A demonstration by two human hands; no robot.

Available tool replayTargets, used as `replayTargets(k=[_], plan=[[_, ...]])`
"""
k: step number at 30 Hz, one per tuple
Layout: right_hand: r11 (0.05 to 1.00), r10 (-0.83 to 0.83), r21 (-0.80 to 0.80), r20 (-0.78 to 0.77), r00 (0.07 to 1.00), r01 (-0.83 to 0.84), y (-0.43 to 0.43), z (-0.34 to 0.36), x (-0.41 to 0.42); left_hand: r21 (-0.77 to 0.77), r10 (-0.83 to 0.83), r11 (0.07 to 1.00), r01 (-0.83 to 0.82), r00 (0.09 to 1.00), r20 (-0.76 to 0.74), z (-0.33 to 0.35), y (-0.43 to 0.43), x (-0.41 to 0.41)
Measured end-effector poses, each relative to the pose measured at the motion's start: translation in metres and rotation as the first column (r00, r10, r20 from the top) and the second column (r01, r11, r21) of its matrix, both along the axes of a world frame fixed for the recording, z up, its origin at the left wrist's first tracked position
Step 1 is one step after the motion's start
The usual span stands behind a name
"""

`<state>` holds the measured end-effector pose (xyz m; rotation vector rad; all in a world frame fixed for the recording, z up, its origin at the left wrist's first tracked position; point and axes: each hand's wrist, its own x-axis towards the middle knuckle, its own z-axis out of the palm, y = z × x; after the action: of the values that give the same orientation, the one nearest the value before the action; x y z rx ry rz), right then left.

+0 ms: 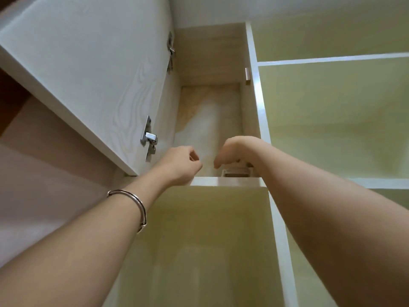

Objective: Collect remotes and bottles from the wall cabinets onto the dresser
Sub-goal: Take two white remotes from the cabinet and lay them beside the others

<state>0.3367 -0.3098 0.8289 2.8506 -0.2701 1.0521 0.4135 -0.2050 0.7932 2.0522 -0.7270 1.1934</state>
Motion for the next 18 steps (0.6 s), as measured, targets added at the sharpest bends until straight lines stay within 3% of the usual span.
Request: replayTargets(k=[4, 8, 10, 12, 15, 18], plan=[[0.990, -0.136, -0.049, -0.163, 0.977, 0.130, 0.006, 0.002, 0.001, 0.027, 0.007, 1.000, -0.006, 1.000, -0.016, 0.002, 0.000, 0.005], [0.974, -0.199, -0.141, -0.152, 0.968, 0.178, 0.004, 0.004, 0.011, 0.097, 0.015, 0.995, -0.011, 0.999, -0.036, 0.003, 0.005, 0.003], [0.986, -0.135, -0.102, -0.047, 0.990, 0.130, 0.003, 0.007, 0.011, 0.148, 0.048, 0.988, -0.037, 0.996, -0.073, 0.005, 0.008, 0.003], [0.994, -0.022, -0.097, 0.165, 0.986, 0.039, 0.002, 0.016, 0.006, 0.193, 0.092, 0.979, -0.068, 0.989, -0.117, 0.009, 0.010, 0.003], [0.981, 0.192, -0.083, 0.428, 0.883, -0.174, 0.002, 0.032, -0.014, 0.218, 0.058, 0.976, -0.022, 0.985, -0.162, 0.020, 0.001, 0.001], [0.958, 0.279, -0.103, 0.541, 0.793, -0.267, -0.001, 0.039, -0.039, 0.185, -0.041, 0.979, 0.082, 0.976, -0.215, 0.030, -0.026, -0.007]])
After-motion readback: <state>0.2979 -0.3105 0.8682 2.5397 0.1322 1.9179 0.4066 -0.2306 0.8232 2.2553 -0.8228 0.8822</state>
